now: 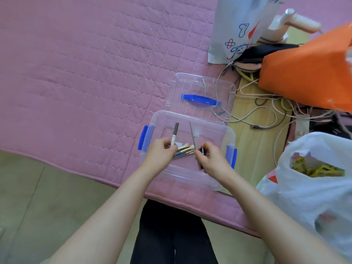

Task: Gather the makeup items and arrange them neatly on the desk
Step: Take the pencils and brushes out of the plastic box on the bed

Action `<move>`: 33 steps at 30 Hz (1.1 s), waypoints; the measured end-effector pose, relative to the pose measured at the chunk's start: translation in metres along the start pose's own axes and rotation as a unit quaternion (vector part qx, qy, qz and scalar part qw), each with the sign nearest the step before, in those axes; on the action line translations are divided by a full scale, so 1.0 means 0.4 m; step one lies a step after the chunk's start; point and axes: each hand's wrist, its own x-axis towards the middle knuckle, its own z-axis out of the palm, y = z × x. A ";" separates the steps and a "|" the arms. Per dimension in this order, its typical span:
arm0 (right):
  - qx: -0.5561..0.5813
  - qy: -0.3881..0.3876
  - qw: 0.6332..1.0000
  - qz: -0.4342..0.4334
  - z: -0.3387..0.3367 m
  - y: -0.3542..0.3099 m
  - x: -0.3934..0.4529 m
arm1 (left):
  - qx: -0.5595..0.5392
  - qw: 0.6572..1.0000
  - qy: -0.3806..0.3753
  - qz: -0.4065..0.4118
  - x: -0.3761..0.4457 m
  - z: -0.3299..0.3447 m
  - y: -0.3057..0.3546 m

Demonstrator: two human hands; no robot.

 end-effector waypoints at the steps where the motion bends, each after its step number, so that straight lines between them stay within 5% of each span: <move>1: 0.037 -0.006 0.999 0.005 -0.006 -0.008 -0.011 | -0.024 1.000 -0.001 -0.009 -0.008 0.003 0.006; 17: 0.173 -0.070 0.980 -0.069 -0.041 -0.316 -0.366 | -0.355 0.929 0.073 -0.079 -0.436 -0.199 0.126; 33: 0.098 -0.273 0.953 -0.082 0.190 -0.522 -0.575 | -0.499 0.834 0.198 -0.129 -0.733 -0.410 -0.029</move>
